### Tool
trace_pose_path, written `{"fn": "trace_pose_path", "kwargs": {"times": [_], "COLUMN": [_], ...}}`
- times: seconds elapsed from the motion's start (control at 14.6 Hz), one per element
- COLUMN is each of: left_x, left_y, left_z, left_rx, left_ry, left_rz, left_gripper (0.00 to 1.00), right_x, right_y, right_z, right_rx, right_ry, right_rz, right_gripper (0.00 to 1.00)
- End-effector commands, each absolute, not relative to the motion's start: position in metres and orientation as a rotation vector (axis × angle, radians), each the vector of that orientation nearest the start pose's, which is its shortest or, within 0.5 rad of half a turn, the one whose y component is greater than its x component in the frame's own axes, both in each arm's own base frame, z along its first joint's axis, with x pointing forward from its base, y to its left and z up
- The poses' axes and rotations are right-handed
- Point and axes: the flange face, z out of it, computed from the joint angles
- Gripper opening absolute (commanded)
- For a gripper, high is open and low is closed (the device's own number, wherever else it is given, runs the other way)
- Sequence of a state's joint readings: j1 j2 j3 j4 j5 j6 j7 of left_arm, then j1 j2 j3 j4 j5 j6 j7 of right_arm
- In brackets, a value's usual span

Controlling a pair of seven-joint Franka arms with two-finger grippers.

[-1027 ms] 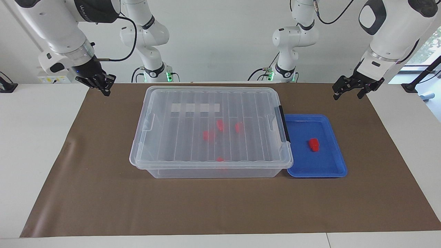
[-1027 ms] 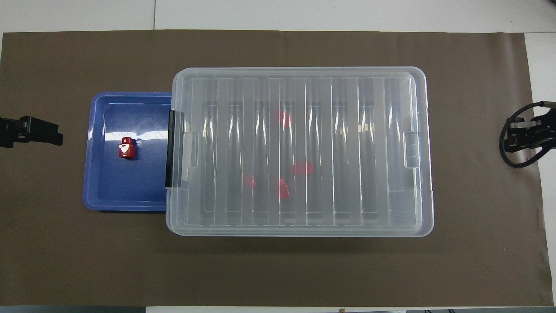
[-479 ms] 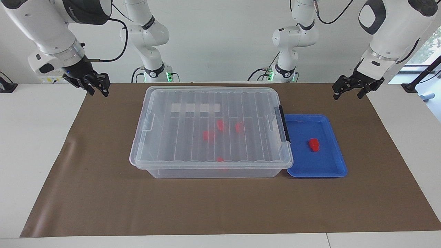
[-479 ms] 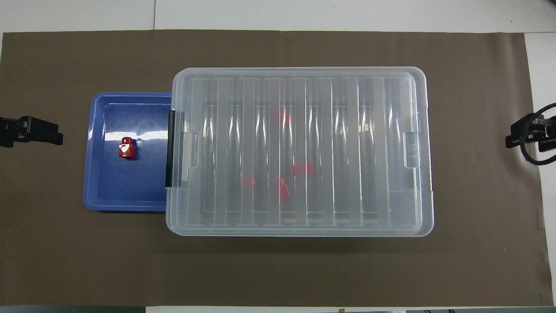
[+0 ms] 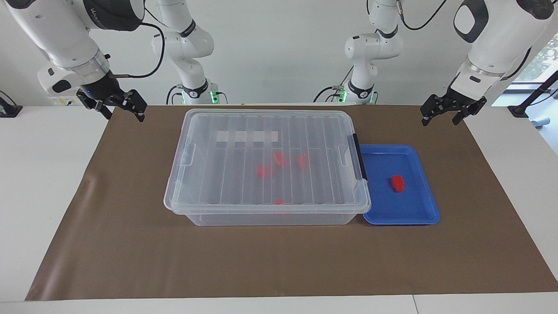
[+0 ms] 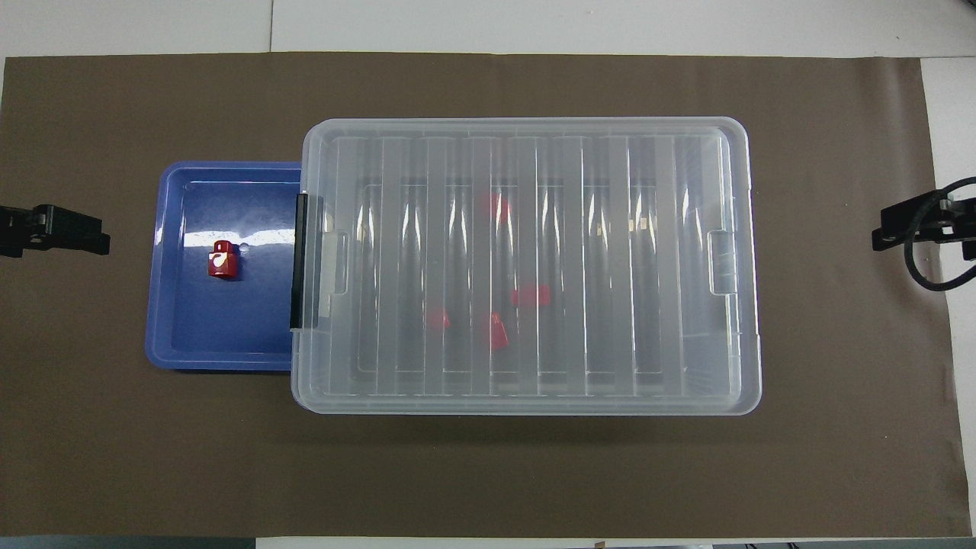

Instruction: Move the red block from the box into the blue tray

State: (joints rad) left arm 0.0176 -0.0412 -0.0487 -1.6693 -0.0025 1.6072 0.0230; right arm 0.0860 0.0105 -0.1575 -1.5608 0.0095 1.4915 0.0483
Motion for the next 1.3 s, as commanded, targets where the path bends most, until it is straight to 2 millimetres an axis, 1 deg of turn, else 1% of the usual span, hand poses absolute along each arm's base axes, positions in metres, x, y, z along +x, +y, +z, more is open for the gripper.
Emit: {"fn": "trace_pose_path", "kwargs": {"times": [0.0,0.27,1.23], "left_x": [0.537,0.537,0.535], "left_y": [-0.018,-0.026,-0.029], "left_z": [0.604,0.603,0.604], "left_rx": [-3.147,-3.146,-3.156], "left_ry": [0.11,0.129,0.146], "left_rz": [0.029,0.024,0.027], "left_gripper": [1.0,1.0,1.0], "right_x": [0.553,0.553,0.552], "right_y": [-0.038,-0.037,-0.037], "right_z": [0.619,0.619,0.62], "right_rx": [-3.13,-3.13,-3.13], "right_ry": [0.132,0.127,0.127], "right_rz": [0.091,0.091,0.091], "right_gripper": [1.0,1.0,1.0]}}
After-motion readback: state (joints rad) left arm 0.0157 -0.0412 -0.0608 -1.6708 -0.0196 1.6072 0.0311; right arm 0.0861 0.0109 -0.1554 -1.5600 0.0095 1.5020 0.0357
